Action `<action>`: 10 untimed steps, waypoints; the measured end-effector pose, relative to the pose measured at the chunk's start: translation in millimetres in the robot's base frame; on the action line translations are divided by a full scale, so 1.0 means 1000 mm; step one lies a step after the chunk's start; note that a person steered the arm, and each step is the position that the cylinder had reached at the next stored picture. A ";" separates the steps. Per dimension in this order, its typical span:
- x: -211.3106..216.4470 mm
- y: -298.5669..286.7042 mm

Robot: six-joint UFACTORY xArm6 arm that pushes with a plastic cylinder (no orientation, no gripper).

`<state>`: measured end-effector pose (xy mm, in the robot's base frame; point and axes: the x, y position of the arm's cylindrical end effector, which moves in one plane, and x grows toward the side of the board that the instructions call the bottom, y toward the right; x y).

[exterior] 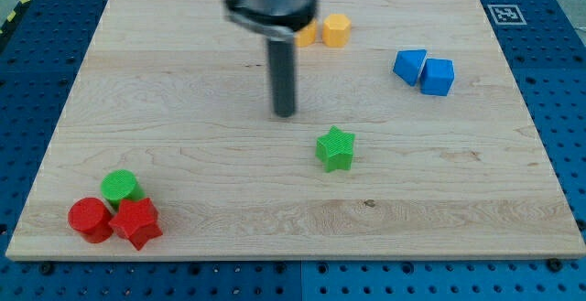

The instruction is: Move the green star to the group of blocks

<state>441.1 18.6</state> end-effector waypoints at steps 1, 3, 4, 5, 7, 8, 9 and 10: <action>0.008 0.077; 0.048 0.089; 0.059 0.065; 0.060 0.040; 0.064 -0.013; 0.064 -0.042; 0.064 -0.073; 0.065 -0.101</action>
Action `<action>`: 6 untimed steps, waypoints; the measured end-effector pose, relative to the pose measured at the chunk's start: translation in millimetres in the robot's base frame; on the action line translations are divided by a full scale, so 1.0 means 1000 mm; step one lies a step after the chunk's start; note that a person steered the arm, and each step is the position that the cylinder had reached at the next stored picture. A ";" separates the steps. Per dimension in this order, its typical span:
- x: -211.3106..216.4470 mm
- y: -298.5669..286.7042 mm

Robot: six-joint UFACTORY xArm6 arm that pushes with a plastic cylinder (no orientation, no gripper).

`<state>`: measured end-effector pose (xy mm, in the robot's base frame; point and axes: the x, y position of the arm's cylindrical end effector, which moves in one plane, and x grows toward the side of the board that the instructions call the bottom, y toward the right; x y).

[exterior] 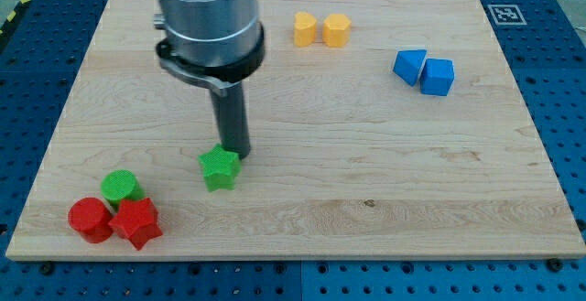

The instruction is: Move the green star to the group of blocks

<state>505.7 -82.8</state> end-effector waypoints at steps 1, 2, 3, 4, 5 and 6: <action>0.004 -0.022; 0.003 -0.025; 0.008 0.010; 0.029 0.035; 0.040 0.036; 0.040 0.014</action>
